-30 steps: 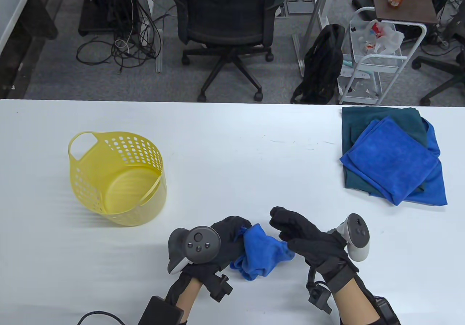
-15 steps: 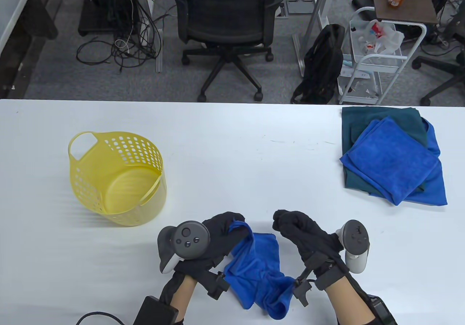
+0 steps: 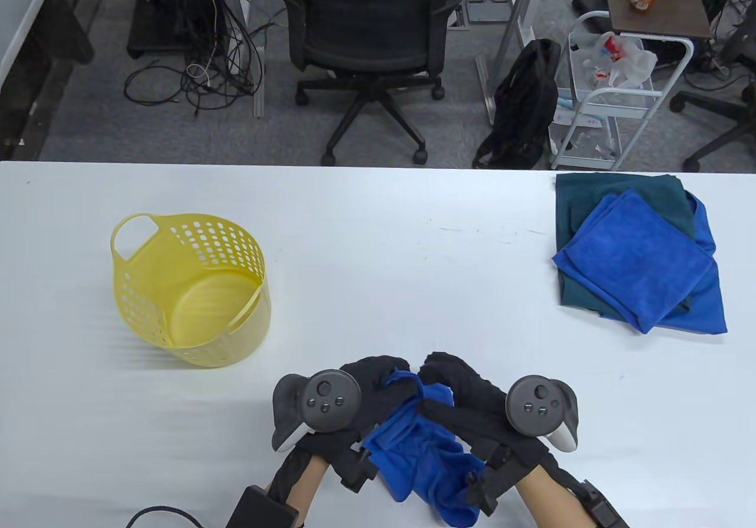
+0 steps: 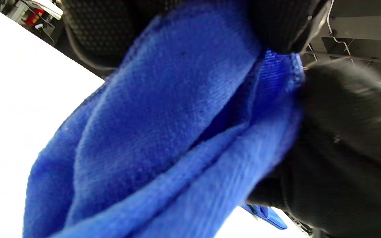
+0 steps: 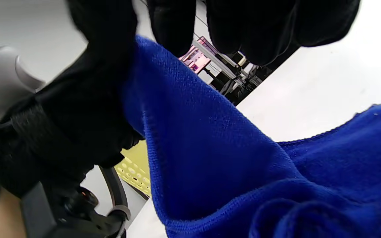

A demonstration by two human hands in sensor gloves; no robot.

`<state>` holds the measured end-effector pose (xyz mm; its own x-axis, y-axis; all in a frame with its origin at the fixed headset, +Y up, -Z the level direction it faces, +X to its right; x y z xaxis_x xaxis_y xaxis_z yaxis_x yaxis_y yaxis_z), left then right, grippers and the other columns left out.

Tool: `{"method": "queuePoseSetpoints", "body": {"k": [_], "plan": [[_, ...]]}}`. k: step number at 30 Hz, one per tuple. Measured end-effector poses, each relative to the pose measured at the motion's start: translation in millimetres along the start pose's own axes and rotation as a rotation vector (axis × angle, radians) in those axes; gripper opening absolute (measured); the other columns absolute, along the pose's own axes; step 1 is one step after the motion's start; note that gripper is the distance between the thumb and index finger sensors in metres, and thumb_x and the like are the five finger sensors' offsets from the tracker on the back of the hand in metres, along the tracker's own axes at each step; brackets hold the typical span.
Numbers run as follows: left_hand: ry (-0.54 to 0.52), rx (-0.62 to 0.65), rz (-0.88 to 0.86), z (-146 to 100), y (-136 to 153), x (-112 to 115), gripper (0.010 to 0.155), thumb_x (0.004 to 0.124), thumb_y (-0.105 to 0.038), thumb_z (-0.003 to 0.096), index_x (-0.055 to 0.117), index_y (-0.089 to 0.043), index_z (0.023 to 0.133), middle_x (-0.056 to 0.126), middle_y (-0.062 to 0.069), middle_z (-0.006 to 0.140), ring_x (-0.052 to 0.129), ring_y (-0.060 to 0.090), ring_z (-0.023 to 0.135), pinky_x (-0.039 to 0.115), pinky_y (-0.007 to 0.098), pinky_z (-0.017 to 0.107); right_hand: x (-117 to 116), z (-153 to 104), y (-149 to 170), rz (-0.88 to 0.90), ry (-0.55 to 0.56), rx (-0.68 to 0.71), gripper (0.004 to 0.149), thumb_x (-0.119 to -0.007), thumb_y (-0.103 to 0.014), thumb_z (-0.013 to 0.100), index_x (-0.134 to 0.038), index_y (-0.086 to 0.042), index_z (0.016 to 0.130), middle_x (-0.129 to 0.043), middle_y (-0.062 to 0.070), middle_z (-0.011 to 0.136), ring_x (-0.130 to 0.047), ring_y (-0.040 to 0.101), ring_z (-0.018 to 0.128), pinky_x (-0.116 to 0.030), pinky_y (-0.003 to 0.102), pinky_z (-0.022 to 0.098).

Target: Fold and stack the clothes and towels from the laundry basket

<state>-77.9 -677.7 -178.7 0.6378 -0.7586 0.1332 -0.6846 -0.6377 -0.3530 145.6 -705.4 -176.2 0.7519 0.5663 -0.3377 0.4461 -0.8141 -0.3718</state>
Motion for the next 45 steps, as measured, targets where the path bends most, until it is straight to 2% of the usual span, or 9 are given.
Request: {"method": "queuePoseSetpoints", "body": {"k": [8,13,16,21,29,33,37,41,45], "plan": [[-0.001,0.007,0.129,0.7,3.1,-8.5,0.052,0.085,-0.044,0.0533,0.076,-0.027,0.102,0.099,-0.002,0.084,0.105,0.016,0.066,0.089,0.043,0.056,27.9,-1.6,5.9,0.163,0.111,-0.004,0.038,-0.067,-0.022,0.063,-0.072,-0.004,0.096,-0.059,0.034,0.109,-0.071,0.055,0.090,-0.063,0.071,0.063],[-0.144,-0.046,0.240,-4.7,5.1,-23.8,0.045,0.081,-0.040,0.0577,0.076,-0.032,0.102,0.097,0.000,0.085,0.104,0.016,0.064,0.088,0.044,0.056,52.5,-7.0,8.0,0.227,0.223,-0.008,0.038,-0.064,-0.020,0.063,-0.069,-0.003,0.096,-0.063,0.034,0.106,-0.079,0.051,0.085,-0.069,0.065,0.061],[-0.300,-0.157,0.515,-11.1,10.6,-40.3,0.041,0.083,-0.039,0.0577,0.080,-0.031,0.098,0.097,0.003,0.083,0.103,0.018,0.061,0.088,0.046,0.054,79.3,-15.4,14.3,0.274,0.371,-0.036,0.038,-0.063,-0.019,0.063,-0.067,-0.003,0.097,-0.068,0.035,0.103,-0.089,0.041,0.077,-0.077,0.058,0.057],[-0.310,-0.398,1.175,-11.3,1.9,-41.6,0.038,0.084,-0.038,0.0576,0.081,-0.036,0.095,0.094,0.002,0.090,0.101,0.018,0.066,0.086,0.045,0.057,133.8,-41.9,30.8,0.142,0.655,-0.156,0.038,-0.062,-0.020,0.064,-0.065,-0.006,0.099,-0.072,0.034,0.099,-0.093,0.036,0.069,-0.080,0.055,0.053],[-0.291,-0.498,1.257,-5.8,13.4,-38.2,0.039,0.085,-0.036,0.0571,0.081,-0.034,0.096,0.092,0.002,0.092,0.100,0.019,0.069,0.086,0.046,0.057,176.4,-75.4,49.0,-0.313,0.831,-0.404,0.039,-0.063,-0.019,0.064,-0.066,-0.006,0.100,-0.072,0.036,0.100,-0.091,0.040,0.072,-0.077,0.058,0.055],[-0.070,-0.392,1.048,-1.6,11.7,-32.2,0.069,0.091,-0.044,0.0499,0.065,-0.033,0.113,0.076,0.008,0.115,0.089,0.030,0.095,0.078,0.054,0.068,163.7,-64.7,48.7,0.010,0.671,-0.227,0.040,-0.065,-0.015,0.064,-0.061,-0.009,0.103,-0.087,0.021,0.084,-0.096,0.026,0.058,-0.080,0.054,0.053],[0.189,-0.302,0.777,-0.3,7.3,-28.5,0.082,0.091,-0.046,0.0491,0.054,-0.029,0.120,0.058,0.021,0.127,0.073,0.044,0.109,0.069,0.064,0.073,142.8,-43.4,31.8,0.168,0.352,-0.034,0.051,-0.067,-0.013,0.064,-0.052,-0.014,0.112,-0.084,0.016,0.090,-0.092,0.031,0.067,-0.071,0.066,0.059],[0.148,-0.077,0.587,-6.7,-15.5,-30.6,0.079,0.089,-0.042,0.0519,0.054,-0.025,0.120,0.056,0.022,0.127,0.071,0.045,0.110,0.067,0.065,0.074,104.8,-23.7,3.7,0.085,-0.017,0.071,0.058,-0.067,-0.012,0.064,-0.044,0.000,0.115,-0.081,0.011,0.096,-0.084,0.039,0.082,-0.062,0.075,0.063],[0.131,0.107,0.387,-14.1,-35.9,-33.3,0.080,0.087,-0.029,0.0553,0.046,-0.019,0.123,0.051,0.024,0.128,0.066,0.046,0.113,0.065,0.068,0.074,70.0,-12.2,-19.2,-0.044,-0.181,0.151,0.058,-0.067,-0.011,0.063,-0.044,-0.001,0.116,-0.081,0.008,0.098,-0.082,0.040,0.087,-0.060,0.076,0.064]]}}
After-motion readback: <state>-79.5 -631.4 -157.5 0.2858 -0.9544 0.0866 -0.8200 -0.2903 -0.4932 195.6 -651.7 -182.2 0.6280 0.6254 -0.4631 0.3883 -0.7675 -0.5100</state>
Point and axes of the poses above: the tracker on the back of each hand, its own y axis roughly to the little-finger side, its own z axis roughly from the wrist to the fingertips, x = y × z, the point moved 1 cm from there along z, roughly from the wrist to the fingertips
